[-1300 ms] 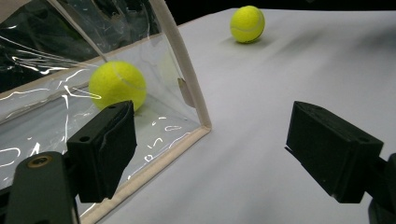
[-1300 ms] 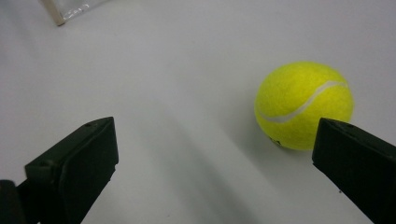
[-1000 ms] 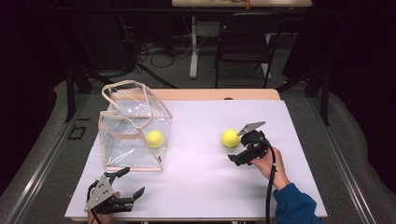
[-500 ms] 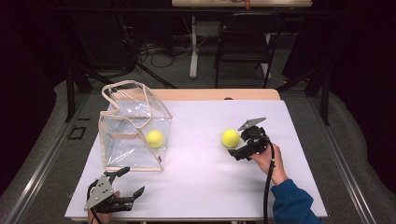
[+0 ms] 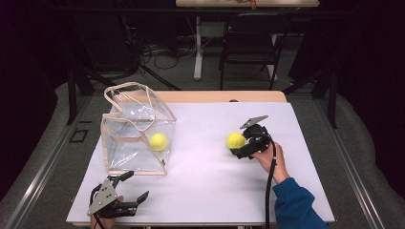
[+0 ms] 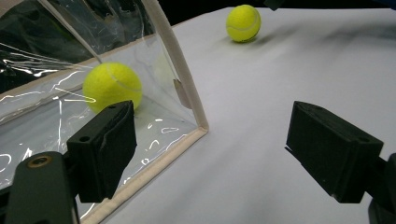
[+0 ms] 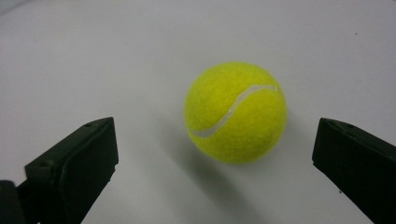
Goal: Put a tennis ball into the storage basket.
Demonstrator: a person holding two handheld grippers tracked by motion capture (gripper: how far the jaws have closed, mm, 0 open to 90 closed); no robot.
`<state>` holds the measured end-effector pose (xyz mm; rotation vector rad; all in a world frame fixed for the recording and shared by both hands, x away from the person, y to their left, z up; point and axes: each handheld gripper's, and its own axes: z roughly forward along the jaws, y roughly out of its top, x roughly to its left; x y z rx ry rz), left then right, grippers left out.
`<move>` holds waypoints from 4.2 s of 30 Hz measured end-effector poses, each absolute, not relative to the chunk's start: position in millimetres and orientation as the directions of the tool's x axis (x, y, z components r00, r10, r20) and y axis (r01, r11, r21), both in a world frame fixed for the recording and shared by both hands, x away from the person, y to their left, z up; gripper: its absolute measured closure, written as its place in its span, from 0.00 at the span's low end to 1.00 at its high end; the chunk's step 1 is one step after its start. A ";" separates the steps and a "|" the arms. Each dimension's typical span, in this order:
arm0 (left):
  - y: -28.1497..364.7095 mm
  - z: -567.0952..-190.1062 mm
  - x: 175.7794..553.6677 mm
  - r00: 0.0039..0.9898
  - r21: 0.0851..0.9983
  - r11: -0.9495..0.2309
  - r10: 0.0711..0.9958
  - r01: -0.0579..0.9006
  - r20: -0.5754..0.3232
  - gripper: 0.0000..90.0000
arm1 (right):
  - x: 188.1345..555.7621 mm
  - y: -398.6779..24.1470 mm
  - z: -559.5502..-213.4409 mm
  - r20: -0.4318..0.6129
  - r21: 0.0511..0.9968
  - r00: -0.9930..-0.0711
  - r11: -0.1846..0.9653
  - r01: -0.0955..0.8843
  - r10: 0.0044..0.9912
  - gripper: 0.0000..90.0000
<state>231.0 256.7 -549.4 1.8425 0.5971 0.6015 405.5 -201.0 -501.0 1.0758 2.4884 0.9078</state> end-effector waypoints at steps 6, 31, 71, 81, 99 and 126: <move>256.7 -548.9 230.3 0.749 0.940 -0.319 0.650 0.118 0.127 0.18 | 414.3 -198.1 -504.3 0.003 0.645 -0.679 0.518 0.562 0.734 0.00; 254.1 -550.1 233.8 0.761 0.938 -0.324 0.637 0.122 0.121 0.18 | 437.7 -196.9 -523.5 0.070 0.629 -0.662 0.482 0.610 0.746 0.00; 255.0 -550.0 233.0 0.758 0.940 -0.320 0.641 0.120 0.121 0.18 | 444.3 -191.2 -533.1 0.074 0.578 -0.645 0.494 0.649 0.761 0.28; 255.1 -549.8 233.0 0.758 0.940 -0.321 0.641 0.118 0.124 0.18 | 444.2 -187.8 -528.3 0.056 0.568 -0.654 0.515 0.642 0.754 0.29; 255.4 -549.4 232.3 0.755 0.940 -0.321 0.643 0.116 0.127 0.18 | 439.9 -181.2 -509.8 0.019 0.571 -0.686 0.556 0.604 0.727 0.29; 255.4 -549.1 232.3 0.757 0.941 -0.319 0.641 0.113 0.127 0.18 | 435.0 -167.1 -490.9 0.008 0.575 -0.725 0.590 0.567 0.689 0.29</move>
